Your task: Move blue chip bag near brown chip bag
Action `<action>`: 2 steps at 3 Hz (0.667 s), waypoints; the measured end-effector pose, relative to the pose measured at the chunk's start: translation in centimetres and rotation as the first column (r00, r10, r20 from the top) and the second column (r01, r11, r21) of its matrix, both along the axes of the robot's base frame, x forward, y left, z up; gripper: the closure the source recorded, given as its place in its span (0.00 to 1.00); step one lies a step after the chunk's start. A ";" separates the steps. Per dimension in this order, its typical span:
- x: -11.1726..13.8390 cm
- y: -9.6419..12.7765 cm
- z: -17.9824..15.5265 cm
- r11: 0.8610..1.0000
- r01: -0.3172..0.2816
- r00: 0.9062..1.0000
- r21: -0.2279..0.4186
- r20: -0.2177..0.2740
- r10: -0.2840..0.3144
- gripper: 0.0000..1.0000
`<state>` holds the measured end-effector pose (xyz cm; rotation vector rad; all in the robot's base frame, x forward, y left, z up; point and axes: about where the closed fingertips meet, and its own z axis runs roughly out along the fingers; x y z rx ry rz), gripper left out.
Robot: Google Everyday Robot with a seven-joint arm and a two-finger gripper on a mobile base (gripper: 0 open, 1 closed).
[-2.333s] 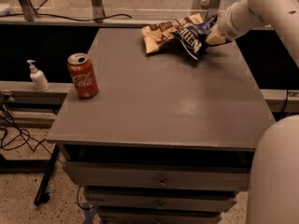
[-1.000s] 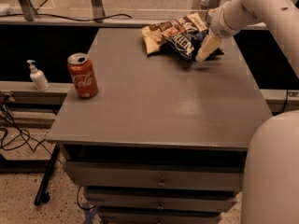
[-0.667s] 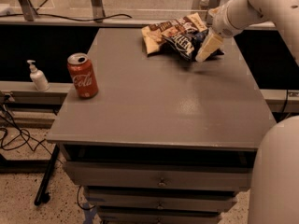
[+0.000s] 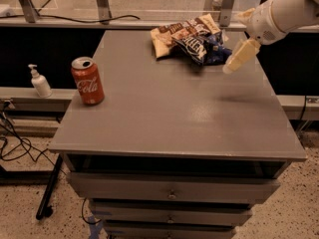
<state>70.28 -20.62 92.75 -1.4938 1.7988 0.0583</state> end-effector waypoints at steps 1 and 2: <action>-5.6 -1.7 2.4 0.999 -0.052 0.999 -0.003 -0.009 0.052 0.00; -9.7 -3.7 5.7 0.998 -0.065 0.997 0.020 0.040 0.064 0.00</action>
Offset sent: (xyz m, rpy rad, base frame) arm -0.1526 -0.0727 0.1017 0.0528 -0.1080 0.0633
